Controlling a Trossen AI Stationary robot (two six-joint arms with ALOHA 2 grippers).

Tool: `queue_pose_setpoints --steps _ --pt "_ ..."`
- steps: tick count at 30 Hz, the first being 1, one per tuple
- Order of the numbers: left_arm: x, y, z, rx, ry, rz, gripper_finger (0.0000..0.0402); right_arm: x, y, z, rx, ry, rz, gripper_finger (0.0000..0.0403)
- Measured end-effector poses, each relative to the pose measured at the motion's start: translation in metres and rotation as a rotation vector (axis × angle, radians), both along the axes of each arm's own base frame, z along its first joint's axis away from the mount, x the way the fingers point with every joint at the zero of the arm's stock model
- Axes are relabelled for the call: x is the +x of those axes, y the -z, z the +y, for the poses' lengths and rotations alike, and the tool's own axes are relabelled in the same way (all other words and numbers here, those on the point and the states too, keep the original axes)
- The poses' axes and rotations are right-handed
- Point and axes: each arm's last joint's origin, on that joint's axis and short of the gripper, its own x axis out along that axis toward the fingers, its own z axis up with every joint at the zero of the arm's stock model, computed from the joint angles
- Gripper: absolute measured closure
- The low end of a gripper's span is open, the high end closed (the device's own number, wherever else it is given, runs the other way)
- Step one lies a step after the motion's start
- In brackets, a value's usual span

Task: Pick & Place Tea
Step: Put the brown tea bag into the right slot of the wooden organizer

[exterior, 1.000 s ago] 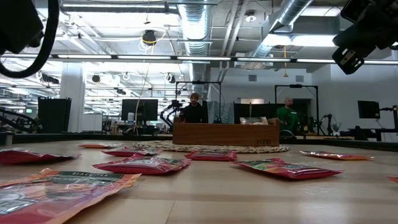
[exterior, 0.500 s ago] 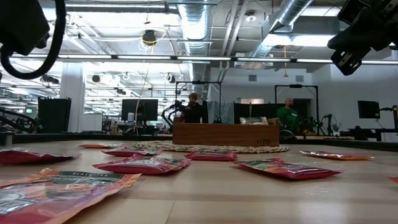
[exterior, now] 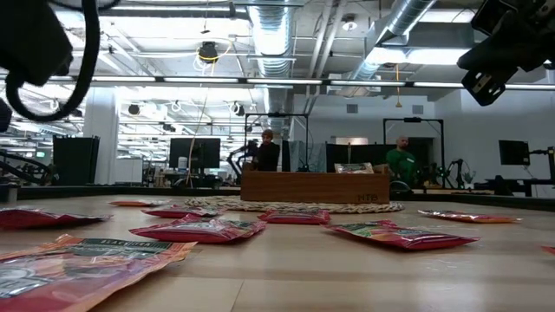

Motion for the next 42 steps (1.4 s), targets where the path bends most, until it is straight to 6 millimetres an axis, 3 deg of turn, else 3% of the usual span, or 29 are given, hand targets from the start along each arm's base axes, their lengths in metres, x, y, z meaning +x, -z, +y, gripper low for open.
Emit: queue_pose_setpoints --steps 7,14,17,24,42 --pt "0.004 0.022 -0.004 0.029 0.027 0.054 0.02 0.0 0.001 0.0 0.0 0.001 0.016 0.0403" --pt "0.005 0.025 -0.002 0.05 0.024 0.047 0.0213 0.0 0.001 0.0 0.0 0.001 0.015 0.0403" --pt "0.004 0.025 -0.001 0.055 0.023 0.053 0.0252 0.0 0.001 0.0 0.0 0.001 0.016 0.0403" --pt "0.002 0.026 0.001 0.083 0.018 0.062 0.0389 -0.001 0.002 0.0 -0.001 0.002 0.019 0.0403" --pt "0.02 -0.004 -0.012 0.134 0.012 0.013 0.0401 -0.001 0.002 0.0 -0.002 0.002 0.022 0.0403"
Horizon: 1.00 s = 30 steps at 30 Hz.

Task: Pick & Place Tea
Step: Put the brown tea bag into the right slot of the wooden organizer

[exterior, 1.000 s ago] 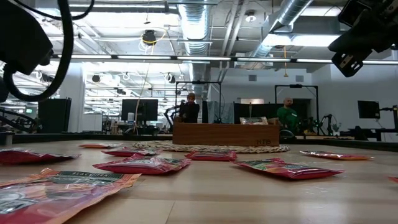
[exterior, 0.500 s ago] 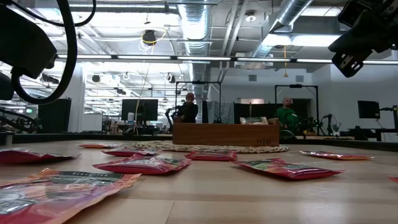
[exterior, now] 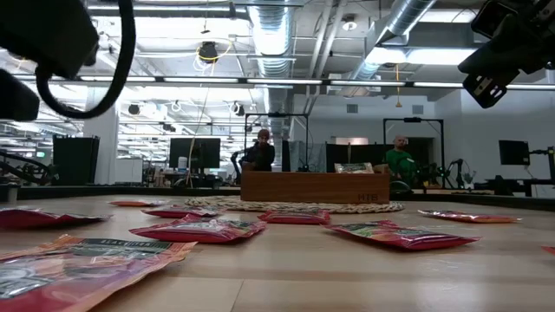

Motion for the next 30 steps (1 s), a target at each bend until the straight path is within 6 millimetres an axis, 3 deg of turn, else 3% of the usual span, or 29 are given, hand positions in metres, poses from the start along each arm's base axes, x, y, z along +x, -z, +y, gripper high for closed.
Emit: queue_pose_setpoints --steps 7,16,24,30 --pt "0.003 -0.03 -0.004 0.017 0.037 0.062 0.0401 0.0 0.0 0.0 0.009 -0.005 0.001 0.0403" --pt "0.007 -0.101 -0.004 0.136 0.121 0.031 0.0401 0.001 -0.003 0.001 0.086 0.001 -0.022 0.0403" --pt "0.026 -0.164 0.03 0.378 0.216 -0.137 0.0401 0.009 -0.013 0.004 0.146 -0.049 -0.116 0.0403" --pt "0.049 -0.173 0.066 0.51 0.382 -0.15 0.0401 0.022 -0.021 0.008 0.167 -0.08 -0.204 0.0403"
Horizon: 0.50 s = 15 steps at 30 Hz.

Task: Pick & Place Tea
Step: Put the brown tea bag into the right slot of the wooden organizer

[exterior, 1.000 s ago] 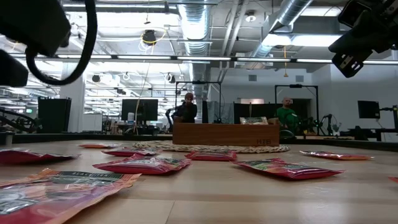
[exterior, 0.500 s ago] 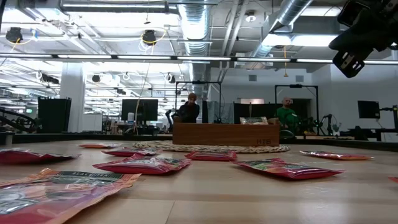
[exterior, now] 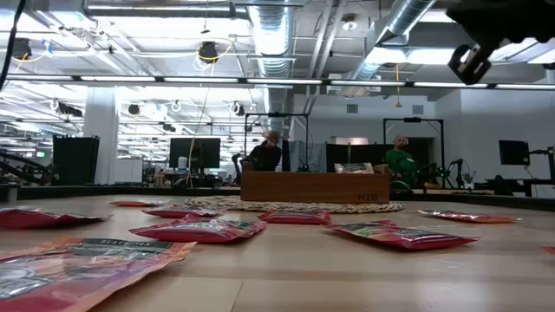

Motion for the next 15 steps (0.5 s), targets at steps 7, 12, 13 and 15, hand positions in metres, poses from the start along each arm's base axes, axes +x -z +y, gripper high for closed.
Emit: queue_pose_setpoints --steps 7,12,13,15 --pt "0.025 -0.001 0.045 0.193 0.118 0.023 0.0401 0.016 -0.01 0.0 -0.04 -0.001 0.009 0.0398" --pt "0.048 -0.004 0.068 0.271 0.199 -0.051 0.0401 0.033 -0.033 -0.006 -0.14 0.028 0.06 0.0359" --pt "0.052 -0.005 0.071 0.296 0.217 -0.065 0.0401 0.036 -0.037 -0.007 -0.164 0.033 0.087 0.035" --pt "0.06 -0.008 0.077 0.35 0.249 -0.092 0.0401 0.044 -0.043 -0.01 -0.214 0.03 0.133 0.0333"
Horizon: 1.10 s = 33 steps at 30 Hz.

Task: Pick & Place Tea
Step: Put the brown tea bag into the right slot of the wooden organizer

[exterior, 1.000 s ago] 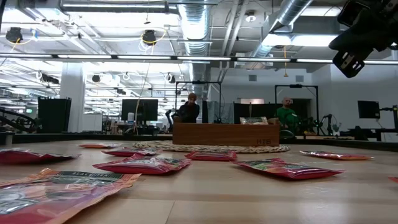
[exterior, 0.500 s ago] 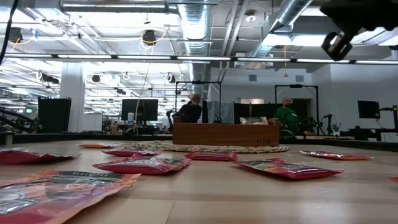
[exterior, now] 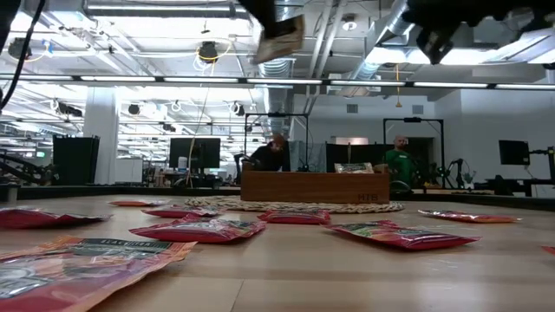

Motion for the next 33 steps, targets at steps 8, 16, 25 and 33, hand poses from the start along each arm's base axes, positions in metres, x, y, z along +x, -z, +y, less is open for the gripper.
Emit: queue_pose_setpoints --steps 8,16,25,33 --pt "0.014 -0.006 0.016 0.112 0.037 -0.052 0.0401 0.028 -0.014 -0.018 -0.102 0.047 0.054 0.0278" --pt "0.017 -0.007 0.028 0.126 0.009 -0.054 0.0401 0.055 -0.02 -0.031 -0.08 0.045 0.071 0.0208" --pt "0.021 -0.008 0.037 0.119 -0.019 -0.085 0.0401 0.087 -0.019 -0.041 -0.11 0.069 0.091 0.0188" --pt "0.022 -0.008 0.041 0.104 -0.044 -0.095 0.0401 0.1 -0.019 -0.048 -0.12 0.074 0.102 0.0203"
